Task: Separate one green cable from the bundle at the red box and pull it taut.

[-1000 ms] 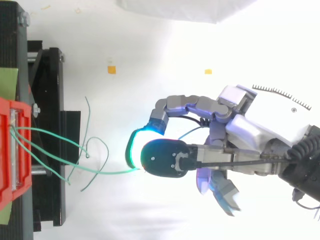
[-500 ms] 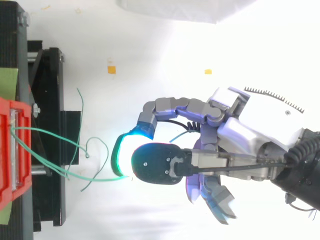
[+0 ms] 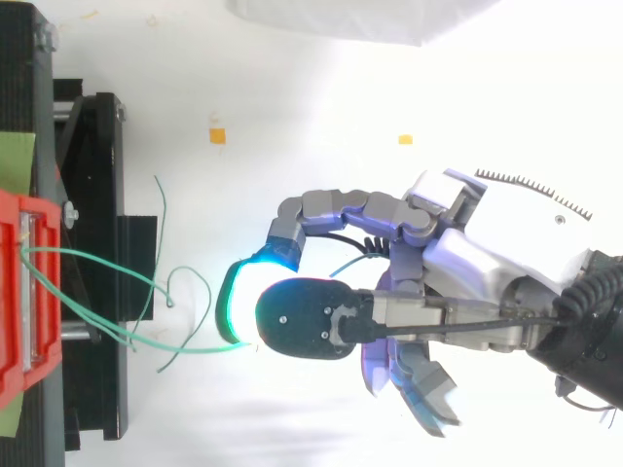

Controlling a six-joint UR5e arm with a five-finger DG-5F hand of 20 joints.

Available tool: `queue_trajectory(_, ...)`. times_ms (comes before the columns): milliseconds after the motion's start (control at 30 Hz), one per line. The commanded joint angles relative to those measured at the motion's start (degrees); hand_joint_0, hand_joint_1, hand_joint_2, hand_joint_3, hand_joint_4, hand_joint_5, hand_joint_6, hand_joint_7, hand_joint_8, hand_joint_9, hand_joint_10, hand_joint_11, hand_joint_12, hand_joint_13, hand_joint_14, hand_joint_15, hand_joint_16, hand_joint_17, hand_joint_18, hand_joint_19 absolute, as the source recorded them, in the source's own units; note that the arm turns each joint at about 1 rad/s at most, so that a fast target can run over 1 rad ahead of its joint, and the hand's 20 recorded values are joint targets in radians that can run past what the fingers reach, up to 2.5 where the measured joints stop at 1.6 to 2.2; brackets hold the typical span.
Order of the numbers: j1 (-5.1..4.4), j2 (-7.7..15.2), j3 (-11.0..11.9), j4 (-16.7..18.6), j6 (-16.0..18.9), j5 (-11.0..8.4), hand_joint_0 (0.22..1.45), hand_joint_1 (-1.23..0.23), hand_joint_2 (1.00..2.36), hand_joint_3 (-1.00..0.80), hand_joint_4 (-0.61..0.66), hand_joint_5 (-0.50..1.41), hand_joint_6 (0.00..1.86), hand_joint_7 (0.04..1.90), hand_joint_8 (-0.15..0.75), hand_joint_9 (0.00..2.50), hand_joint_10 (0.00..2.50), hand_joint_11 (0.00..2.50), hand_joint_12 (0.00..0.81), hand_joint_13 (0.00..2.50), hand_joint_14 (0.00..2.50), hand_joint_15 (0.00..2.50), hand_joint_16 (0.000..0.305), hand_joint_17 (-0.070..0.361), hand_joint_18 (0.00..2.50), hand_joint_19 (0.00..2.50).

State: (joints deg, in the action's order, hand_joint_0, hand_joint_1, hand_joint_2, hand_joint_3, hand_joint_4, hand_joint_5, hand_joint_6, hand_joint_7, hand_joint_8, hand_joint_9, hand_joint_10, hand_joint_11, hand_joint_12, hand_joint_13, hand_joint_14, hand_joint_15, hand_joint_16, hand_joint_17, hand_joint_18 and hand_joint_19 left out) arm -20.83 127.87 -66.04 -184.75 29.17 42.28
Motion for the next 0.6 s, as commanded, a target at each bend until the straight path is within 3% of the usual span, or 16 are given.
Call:
queue_trajectory(0, 0.00, 0.0, 0.0, 0.0, 0.0, 0.00, 0.76, -0.75, 1.02, -0.20, 0.08, 0.15, 0.50, 1.26, 0.155, 2.33, 0.02, 0.69, 0.445, 2.07, 0.02, 0.63, 0.068, 0.153, 2.50, 0.53)
queue_trajectory(567, 0.00, 0.0, -0.1, 0.0, 0.0, 0.00, 0.76, -0.75, 1.02, -0.20, 0.07, 0.15, 0.50, 1.26, 0.166, 2.32, 0.03, 0.68, 0.443, 2.06, 0.02, 0.63, 0.068, 0.154, 2.50, 0.53)
